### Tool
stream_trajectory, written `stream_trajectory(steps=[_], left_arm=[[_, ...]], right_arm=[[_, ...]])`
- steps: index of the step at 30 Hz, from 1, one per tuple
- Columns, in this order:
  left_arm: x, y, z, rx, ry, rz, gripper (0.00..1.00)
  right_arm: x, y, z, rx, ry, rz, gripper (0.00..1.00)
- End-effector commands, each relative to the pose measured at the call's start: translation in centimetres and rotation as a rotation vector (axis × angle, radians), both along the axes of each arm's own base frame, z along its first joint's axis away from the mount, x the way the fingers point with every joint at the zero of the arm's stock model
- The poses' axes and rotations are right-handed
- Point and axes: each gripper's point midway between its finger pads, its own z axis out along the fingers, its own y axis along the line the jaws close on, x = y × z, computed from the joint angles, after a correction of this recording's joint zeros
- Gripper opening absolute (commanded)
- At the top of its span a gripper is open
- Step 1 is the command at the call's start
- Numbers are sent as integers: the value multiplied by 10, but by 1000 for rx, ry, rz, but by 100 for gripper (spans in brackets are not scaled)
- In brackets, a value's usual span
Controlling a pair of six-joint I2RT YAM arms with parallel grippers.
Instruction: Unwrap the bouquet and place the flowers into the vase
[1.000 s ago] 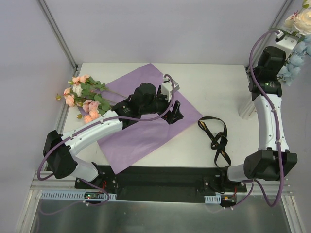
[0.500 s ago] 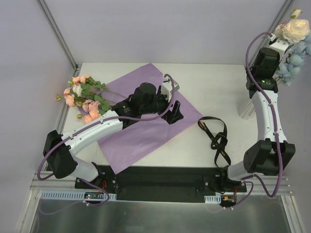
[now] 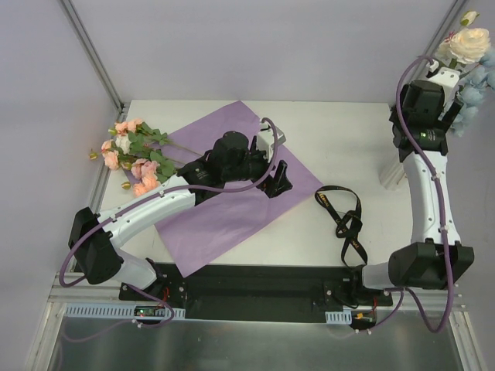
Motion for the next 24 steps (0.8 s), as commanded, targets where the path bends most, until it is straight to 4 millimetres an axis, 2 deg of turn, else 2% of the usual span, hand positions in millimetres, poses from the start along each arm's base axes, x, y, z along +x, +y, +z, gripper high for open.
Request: stream_trajectory(steps=[1, 3, 6, 7, 10, 14, 15, 17, 18, 20, 21, 22, 24], left_arm=[[12, 7, 30, -44, -69, 45, 84], [15, 8, 28, -42, -62, 56, 85], [22, 10, 22, -36, -40, 74, 85], [24, 11, 21, -38, -32, 81, 84], [35, 15, 17, -55, 25, 105, 84], [61, 31, 8, -63, 82, 186, 82], [76, 43, 4, -72, 118, 241, 82], [92, 56, 2, -109, 190, 318, 81], [112, 74, -6, -118, 230, 387, 80], [128, 92, -14, -143, 300, 461, 79], [138, 100, -25, -162, 370, 513, 76], [153, 123, -29, -187, 408, 579, 74], [167, 143, -49, -221, 526, 671, 69]], right_arm=[[-45, 10, 29, 13, -61, -28, 91], [-55, 9, 27, 18, -64, -42, 95], [-75, 13, 29, 42, -86, -32, 96], [-78, 16, 21, 55, -75, -23, 96], [-85, 34, 16, 108, -102, 46, 96], [-82, 77, -12, 176, -67, 203, 96], [-81, 96, -16, 180, -54, 263, 96], [-81, 116, -28, 185, -15, 320, 95], [-82, 134, -35, 189, 7, 372, 95], [-84, 153, -46, 220, 27, 409, 95], [-87, 170, -55, 231, 50, 463, 94], [-88, 181, -59, 243, 58, 493, 94], [-90, 206, -69, 266, 87, 557, 94]])
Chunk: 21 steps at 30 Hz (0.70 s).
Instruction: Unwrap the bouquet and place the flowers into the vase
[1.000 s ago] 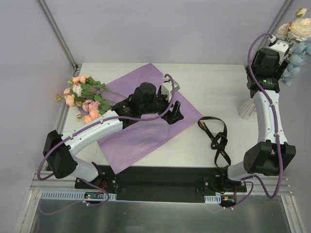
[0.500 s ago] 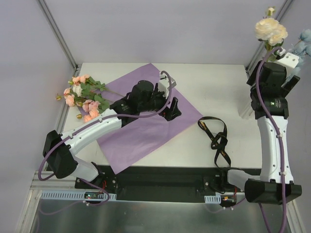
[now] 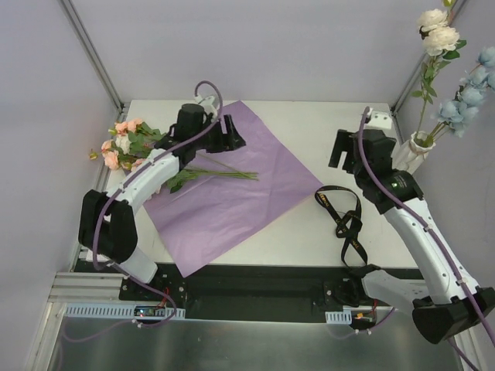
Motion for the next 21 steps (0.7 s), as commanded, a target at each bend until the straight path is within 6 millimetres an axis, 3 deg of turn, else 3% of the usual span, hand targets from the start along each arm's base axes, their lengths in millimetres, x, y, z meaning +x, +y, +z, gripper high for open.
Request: stream_trajectory(steps=[1, 4, 5, 9, 15, 21], left_arm=[[42, 56, -13, -165, 204, 246, 67], [58, 91, -46, -180, 325, 373, 63], [66, 112, -59, -187, 365, 430, 63], [81, 152, -85, -186, 438, 538, 63], [84, 162, -129, -337, 677, 574, 59], [96, 168, -165, -305, 694, 578, 61]], right_arm=[[-7, 48, -17, 68, 40, 118, 94], [-8, 71, -26, 45, 67, 173, 94], [-7, 74, -28, 32, 72, 173, 94], [-8, 96, -42, 12, 109, 226, 94], [-13, 109, -56, -18, 148, 269, 94], [-14, 113, -68, -23, 164, 277, 94]])
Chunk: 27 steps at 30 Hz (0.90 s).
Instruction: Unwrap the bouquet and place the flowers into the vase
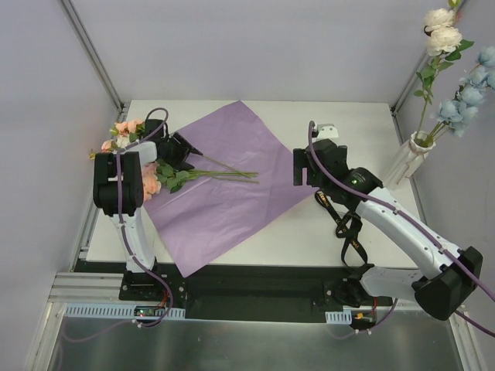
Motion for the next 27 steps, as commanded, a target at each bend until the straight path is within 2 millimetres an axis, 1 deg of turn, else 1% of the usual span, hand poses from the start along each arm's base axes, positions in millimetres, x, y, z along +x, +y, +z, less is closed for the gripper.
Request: stream_trajectory(steps=[1, 2, 3, 6, 9, 10, 13, 15, 16, 18, 22, 23, 26, 27], left_arm=[[18, -8, 5, -58, -36, -36, 61], [23, -9, 0, -67, -38, -41, 61], [24, -11, 0, -80, -40, -49, 59], [26, -14, 4, -99, -73, -55, 58], [27, -11, 6, -88, -81, -36, 56], [27, -11, 6, -95, -77, -33, 53], [23, -10, -2, -100, -34, 11, 46], [26, -8, -7, -115, -8, 42, 44], [26, -9, -14, -130, 18, 60, 43], [28, -9, -18, -145, 43, 86, 40], [35, -7, -22, -141, 45, 101, 36], [40, -7, -18, -134, 25, 96, 35], [44, -3, -14, -101, -3, 89, 27], [45, -2, -13, -94, -11, 88, 21]], right_arm=[[2, 4, -5, 11, -7, -14, 94], [1, 6, -7, 12, 2, -7, 94], [0, 6, -7, 10, 4, -6, 94], [-3, 4, -5, 1, -3, -9, 94], [-5, -1, -4, -7, -14, -15, 94], [-6, -2, -6, -12, -11, -14, 94], [-8, -5, -6, -20, -13, -16, 94], [-9, -7, -7, -24, -16, -20, 94], [-9, -9, -7, -28, -19, -25, 94], [-10, -10, -7, -28, -20, -28, 94], [-13, -13, -5, -22, -26, -29, 94], [-14, -14, -3, -19, -31, -31, 94], [-16, -16, 4, -7, -49, -33, 94], [-16, -15, 7, 2, -55, -32, 94]])
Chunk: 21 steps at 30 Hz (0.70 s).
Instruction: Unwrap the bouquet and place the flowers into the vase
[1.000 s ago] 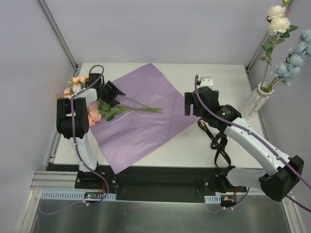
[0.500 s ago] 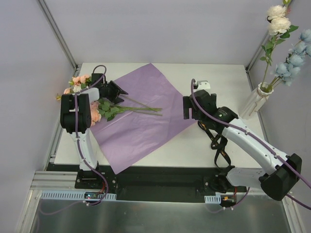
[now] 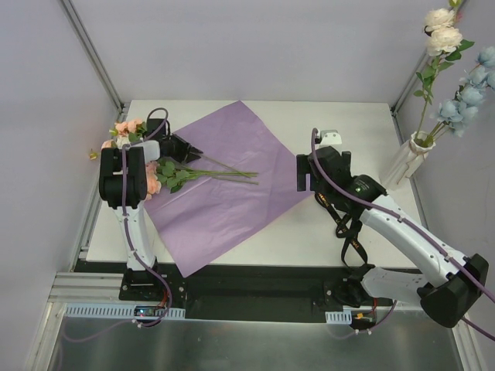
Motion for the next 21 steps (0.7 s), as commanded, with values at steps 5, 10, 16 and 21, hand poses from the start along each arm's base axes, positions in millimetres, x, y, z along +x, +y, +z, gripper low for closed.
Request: stream_trajectory(steps=[5, 10, 16, 21], left_arm=[[11, 6, 20, 43, -68, 2, 0], [1, 6, 69, 84, -188, -26, 0], [-26, -11, 133, 132, -381, -115, 0], [-52, -38, 170, 169, -518, -215, 0]], right_arm=[[-7, -4, 28, 75, -69, -9, 94], [-10, -4, 24, 82, -62, -8, 94], [-11, 0, 19, 92, -46, 4, 94], [-8, 7, 25, 103, -40, 23, 94]])
